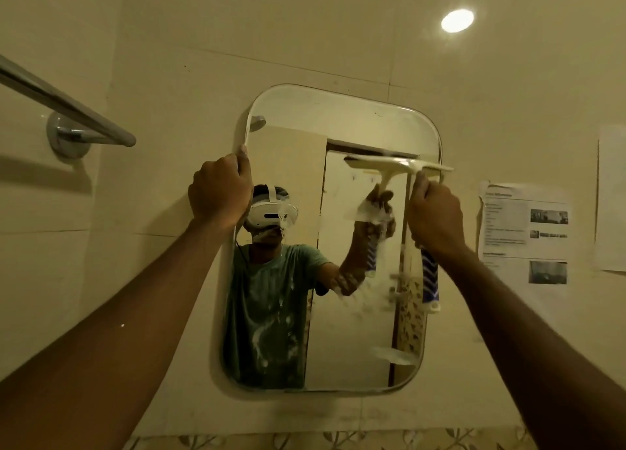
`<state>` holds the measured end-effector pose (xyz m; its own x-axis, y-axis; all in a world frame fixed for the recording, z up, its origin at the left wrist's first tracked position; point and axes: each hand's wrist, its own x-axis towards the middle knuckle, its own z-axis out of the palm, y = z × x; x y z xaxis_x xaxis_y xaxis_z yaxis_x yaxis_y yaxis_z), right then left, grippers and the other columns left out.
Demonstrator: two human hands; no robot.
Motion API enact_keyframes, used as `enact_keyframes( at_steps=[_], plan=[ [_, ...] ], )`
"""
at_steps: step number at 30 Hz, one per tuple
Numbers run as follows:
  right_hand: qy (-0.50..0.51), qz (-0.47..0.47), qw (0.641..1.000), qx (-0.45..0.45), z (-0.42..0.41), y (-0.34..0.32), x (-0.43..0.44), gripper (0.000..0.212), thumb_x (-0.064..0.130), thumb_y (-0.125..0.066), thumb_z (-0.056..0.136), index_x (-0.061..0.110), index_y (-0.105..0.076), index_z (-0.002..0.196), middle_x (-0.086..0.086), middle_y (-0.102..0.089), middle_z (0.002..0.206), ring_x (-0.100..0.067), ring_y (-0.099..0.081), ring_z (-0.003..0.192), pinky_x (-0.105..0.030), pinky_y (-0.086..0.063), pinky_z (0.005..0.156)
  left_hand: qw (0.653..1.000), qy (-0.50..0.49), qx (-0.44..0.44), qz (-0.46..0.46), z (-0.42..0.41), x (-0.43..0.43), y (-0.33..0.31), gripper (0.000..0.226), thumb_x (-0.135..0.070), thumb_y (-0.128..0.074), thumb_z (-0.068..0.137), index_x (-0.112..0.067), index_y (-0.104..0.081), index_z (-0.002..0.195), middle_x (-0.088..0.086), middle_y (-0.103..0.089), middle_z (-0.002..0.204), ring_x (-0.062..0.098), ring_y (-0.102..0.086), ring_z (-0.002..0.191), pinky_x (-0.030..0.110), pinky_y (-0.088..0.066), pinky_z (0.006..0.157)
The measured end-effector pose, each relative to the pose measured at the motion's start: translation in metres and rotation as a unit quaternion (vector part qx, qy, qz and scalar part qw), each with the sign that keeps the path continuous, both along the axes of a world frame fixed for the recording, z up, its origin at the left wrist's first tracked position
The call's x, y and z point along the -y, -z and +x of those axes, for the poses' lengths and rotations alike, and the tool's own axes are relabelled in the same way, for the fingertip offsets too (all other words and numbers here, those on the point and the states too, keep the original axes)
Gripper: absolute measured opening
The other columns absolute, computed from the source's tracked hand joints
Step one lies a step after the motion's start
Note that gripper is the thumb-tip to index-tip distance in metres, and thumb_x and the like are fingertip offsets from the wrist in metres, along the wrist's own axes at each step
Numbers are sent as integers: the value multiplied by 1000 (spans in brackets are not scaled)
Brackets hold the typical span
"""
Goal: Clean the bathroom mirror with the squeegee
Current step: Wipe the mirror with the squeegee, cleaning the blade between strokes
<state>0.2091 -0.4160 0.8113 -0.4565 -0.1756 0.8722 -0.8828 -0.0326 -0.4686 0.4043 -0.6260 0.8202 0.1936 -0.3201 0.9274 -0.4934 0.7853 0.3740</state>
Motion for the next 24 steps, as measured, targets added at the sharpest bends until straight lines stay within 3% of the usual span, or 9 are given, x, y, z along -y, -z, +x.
enact_keyframes(
  at_steps=[3, 8, 12, 16, 20, 24],
  plan=[
    [13, 12, 1000, -2, -8, 7, 6, 48, 40, -25, 105, 16, -50, 71, -3, -54, 60, -13, -51, 46, -27, -47, 45, 1000, -18, -6, -3, -2, 1, 4, 57, -41, -28, 103, -5, -61, 74, 6, -49, 60, 24, -47, 55, 22, -26, 48],
    [12, 30, 998, 58, -9, 92, 9, 47, 40, -26, 104, 14, -54, 75, -1, -53, 58, -10, -48, 46, -21, -38, 43, 1000, -20, -11, -9, -4, 1, 9, 55, -41, -28, 103, -9, -57, 68, 5, -48, 56, 22, -46, 50, 20, -24, 47],
    [21, 71, 994, 86, 9, 143, -5, 47, 41, -26, 103, 14, -58, 81, 0, -60, 66, -11, -59, 58, -27, -48, 50, 1000, -12, -14, 1, -2, -2, 24, 58, -44, -27, 102, -8, -57, 67, 7, -50, 55, 24, -48, 49, 29, -39, 51],
    [-19, 73, 993, 90, 11, 111, -18, 43, 35, -30, 104, 15, -56, 77, -5, -62, 69, -22, -63, 63, -40, -57, 63, 1000, -16, -13, 8, -2, -6, 35, 58, -44, -29, 102, -10, -56, 64, 4, -47, 51, 23, -46, 46, 29, -39, 51],
    [10, 21, 999, 35, 5, 43, -9, 44, 33, -27, 105, 17, -49, 71, 2, -50, 60, -9, -46, 49, -24, -36, 48, 999, -34, -20, 21, -6, -8, 39, 58, -42, -28, 102, -8, -60, 67, 4, -46, 53, 22, -44, 47, 24, -29, 47],
    [22, 31, 998, 58, 3, 68, 1, 46, 40, -24, 104, 16, -51, 76, 2, -50, 61, -8, -45, 49, -20, -33, 45, 998, -33, -29, 42, -9, -7, 46, 58, -43, -28, 102, -7, -63, 72, 4, -48, 56, 21, -46, 50, 23, -29, 47]
  ],
)
